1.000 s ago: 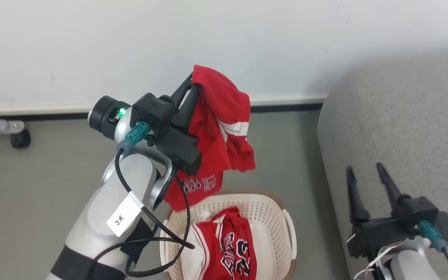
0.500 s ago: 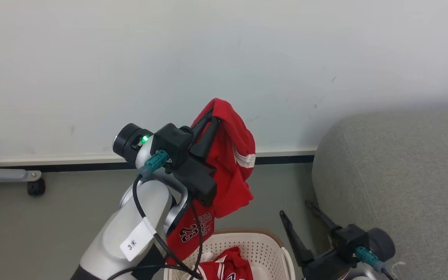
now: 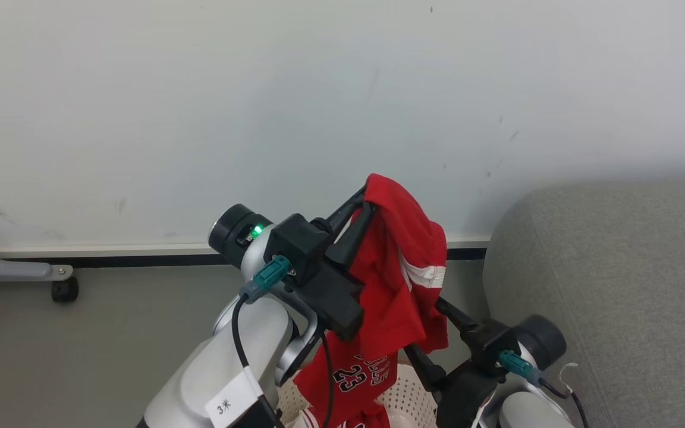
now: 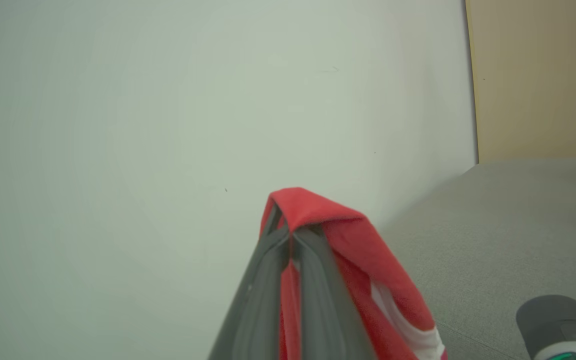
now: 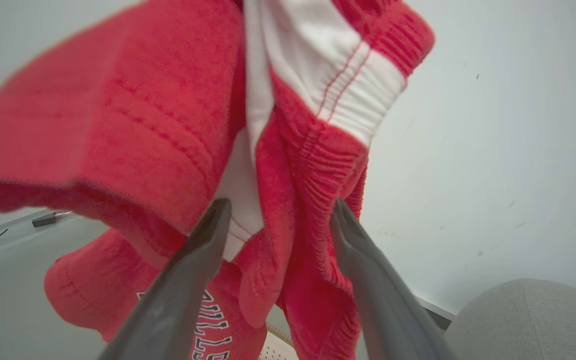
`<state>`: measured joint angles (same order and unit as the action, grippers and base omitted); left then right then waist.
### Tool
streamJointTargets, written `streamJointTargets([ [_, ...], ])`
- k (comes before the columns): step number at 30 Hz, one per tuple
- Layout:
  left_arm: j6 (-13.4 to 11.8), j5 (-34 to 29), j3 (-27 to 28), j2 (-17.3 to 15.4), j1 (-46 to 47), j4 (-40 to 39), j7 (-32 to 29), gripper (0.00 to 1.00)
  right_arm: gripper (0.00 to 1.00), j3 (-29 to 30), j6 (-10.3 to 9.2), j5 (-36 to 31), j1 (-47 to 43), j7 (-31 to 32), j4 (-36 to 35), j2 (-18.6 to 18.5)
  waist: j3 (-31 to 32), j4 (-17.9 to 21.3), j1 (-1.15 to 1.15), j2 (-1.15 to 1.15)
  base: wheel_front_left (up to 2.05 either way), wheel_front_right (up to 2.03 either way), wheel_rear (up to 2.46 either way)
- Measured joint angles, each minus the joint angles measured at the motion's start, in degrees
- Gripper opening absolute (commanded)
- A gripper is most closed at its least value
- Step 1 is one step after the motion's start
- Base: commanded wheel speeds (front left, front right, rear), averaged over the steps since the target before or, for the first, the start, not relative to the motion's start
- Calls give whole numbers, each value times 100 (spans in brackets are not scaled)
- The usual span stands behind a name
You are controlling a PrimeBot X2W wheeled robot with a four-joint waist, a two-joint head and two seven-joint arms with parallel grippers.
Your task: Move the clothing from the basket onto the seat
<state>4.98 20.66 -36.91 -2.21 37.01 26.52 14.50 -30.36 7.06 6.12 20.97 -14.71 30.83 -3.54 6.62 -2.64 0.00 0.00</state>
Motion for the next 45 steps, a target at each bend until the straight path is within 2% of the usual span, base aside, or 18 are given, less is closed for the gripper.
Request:
streamJointTargets([
  [3, -24, 66, -144, 0, -1, -121, 0, 0, 100, -108, 1, 7, 219, 0, 272, 0, -12, -32, 0, 0, 0, 0, 0],
  [4, -51, 103, -225, -4, 1, -154, 0, 0, 91, -125, 1, 8, 279, 0, 335, 0, -16, -47, 0, 0, 0, 0, 0],
  [6, -73, 112, -260, 5, -3, -171, 0, 0, 24, -197, 1, 24, 397, 0, 470, 0, -27, -80, 0, 0, 0, 0, 0],
  [7, -99, 115, -261, -2, -3, -174, 0, 0, 0, -225, 1, 56, 446, 0, 511, 0, -34, -91, 0, 0, 0, 0, 0],
  [19, -298, 186, -19, -97, -274, 67, -1, 0, 0, -318, 2, 315, 701, 0, 604, 1, -109, 15, 0, 0, 0, 0, 0],
  [21, -318, 280, 53, -152, -344, 132, -1, 16, 0, -314, 2, 383, 729, 0, 566, -12, -119, 81, 1, 0, 0, 0, 0],
  [22, -353, 311, 83, -169, -381, 170, -1, 36, 0, -310, 2, 403, 748, 0, 538, -42, -124, 116, 0, 0, 0, 0, 0],
  [23, -357, 330, 116, -186, -420, 208, -1, 47, 0, -297, 2, 403, 772, 0, 502, -90, -127, 156, 0, 0, 0, 0, 0],
  [24, -402, 350, 143, -202, -471, 229, -1, 77, 0, -275, 3, 405, 793, 0, 466, -147, -130, 197, 0, 0, 0, 0, 0],
  [25, -402, 350, 143, -202, -471, 229, -1, 100, 0, -275, 3, 405, 793, 0, 466, -147, -130, 197, 0, 0, 0, 0, 0],
  [45, -396, 672, 165, -134, -1307, 290, -1, 100, 0, 293, -25, 391, 886, 0, -409, -1263, -97, 1352, 0, 0, 0, 0, 0],
])
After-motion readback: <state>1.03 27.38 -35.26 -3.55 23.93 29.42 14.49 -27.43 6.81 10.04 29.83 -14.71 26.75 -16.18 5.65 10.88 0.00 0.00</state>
